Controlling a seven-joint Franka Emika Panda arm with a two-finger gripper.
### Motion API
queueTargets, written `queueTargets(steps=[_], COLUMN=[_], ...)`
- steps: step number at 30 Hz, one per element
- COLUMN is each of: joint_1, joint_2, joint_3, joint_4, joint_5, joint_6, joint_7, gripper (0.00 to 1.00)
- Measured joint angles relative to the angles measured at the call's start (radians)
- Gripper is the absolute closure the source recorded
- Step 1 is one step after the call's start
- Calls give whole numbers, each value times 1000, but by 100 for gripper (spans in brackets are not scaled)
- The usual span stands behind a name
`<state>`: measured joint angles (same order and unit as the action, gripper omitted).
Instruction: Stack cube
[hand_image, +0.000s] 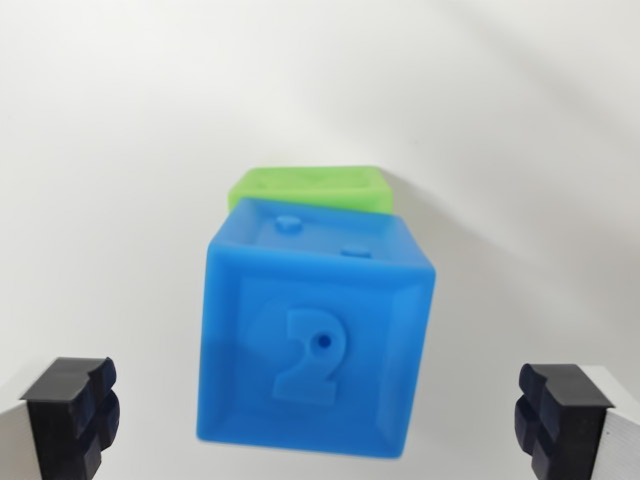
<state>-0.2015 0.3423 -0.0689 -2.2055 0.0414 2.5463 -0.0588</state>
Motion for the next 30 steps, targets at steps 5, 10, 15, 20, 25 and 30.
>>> queueTargets(steps=[5, 10, 15, 20, 25, 30], joint_1=[1, 1, 1, 1, 1, 1], joint_2=[-42, -82, -120, -160, -195, -230], joint_3=[-2, -3, -3, -3, -3, -3], joint_4=[0, 2, 7, 19, 34, 56], joint_5=[-6, -11, -15, -20, -25, -28], joint_6=[-41, -82, -125, -177, -227, -282], joint_7=[3, 7, 11, 14, 16, 18], gripper=[0, 0, 0, 0, 0, 0])
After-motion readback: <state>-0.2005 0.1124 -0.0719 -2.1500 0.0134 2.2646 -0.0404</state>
